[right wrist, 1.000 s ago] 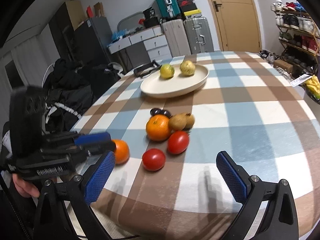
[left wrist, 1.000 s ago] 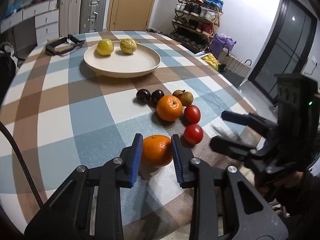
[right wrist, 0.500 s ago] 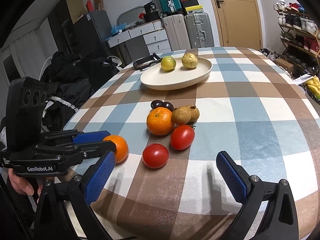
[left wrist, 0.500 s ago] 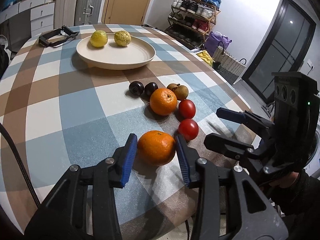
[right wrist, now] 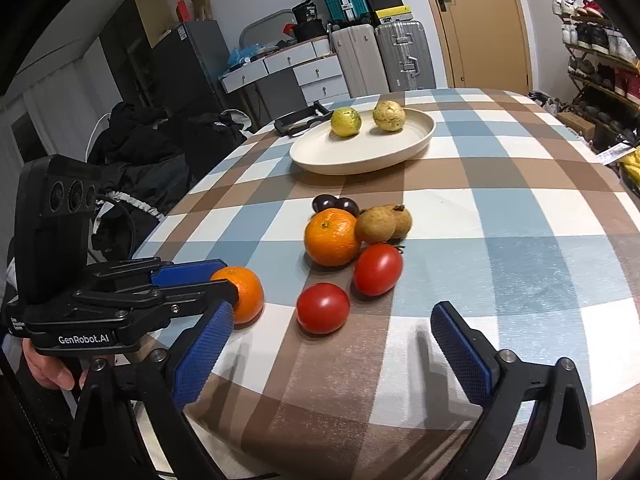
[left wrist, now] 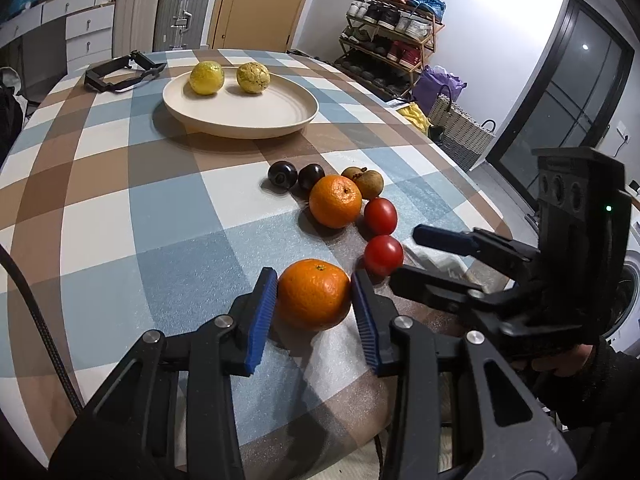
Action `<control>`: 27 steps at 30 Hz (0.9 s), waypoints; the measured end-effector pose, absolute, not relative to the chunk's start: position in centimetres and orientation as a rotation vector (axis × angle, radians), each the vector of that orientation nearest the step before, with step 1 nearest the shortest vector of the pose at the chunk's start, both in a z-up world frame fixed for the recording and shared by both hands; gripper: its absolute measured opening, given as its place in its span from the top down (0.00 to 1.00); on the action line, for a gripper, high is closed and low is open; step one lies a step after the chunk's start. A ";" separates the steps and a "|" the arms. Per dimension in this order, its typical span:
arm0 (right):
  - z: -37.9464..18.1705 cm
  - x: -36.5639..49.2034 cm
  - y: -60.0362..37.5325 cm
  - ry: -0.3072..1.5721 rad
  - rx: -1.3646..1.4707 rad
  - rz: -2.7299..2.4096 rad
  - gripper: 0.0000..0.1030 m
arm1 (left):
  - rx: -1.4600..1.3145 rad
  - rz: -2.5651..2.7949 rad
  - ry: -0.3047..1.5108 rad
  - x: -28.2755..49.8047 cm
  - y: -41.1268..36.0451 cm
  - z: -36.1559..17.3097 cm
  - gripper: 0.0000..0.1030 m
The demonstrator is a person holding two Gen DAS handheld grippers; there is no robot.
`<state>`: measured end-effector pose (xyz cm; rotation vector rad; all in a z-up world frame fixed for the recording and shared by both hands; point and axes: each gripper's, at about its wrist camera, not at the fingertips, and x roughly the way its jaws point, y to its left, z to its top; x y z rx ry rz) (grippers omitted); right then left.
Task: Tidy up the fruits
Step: 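Grasp the orange with the left gripper, then lift the orange with the left gripper while the right gripper grasps a red tomato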
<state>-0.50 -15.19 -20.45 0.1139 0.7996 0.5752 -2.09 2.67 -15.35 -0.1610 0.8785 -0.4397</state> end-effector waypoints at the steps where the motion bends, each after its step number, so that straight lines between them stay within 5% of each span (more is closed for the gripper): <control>1: -20.6 -0.4 -15.0 0.804 0.115 0.581 0.16 | -0.159 -0.434 0.877 -2.2 2.7 -15.3 0.66; 14: -21.5 0.2 -13.7 0.840 0.113 0.589 0.69 | -0.171 -0.414 0.846 -2.3 3.8 -14.3 0.66; 27: -17.9 1.3 -15.6 0.724 0.163 0.634 0.70 | -0.208 -0.364 0.793 2.9 6.8 -10.9 0.66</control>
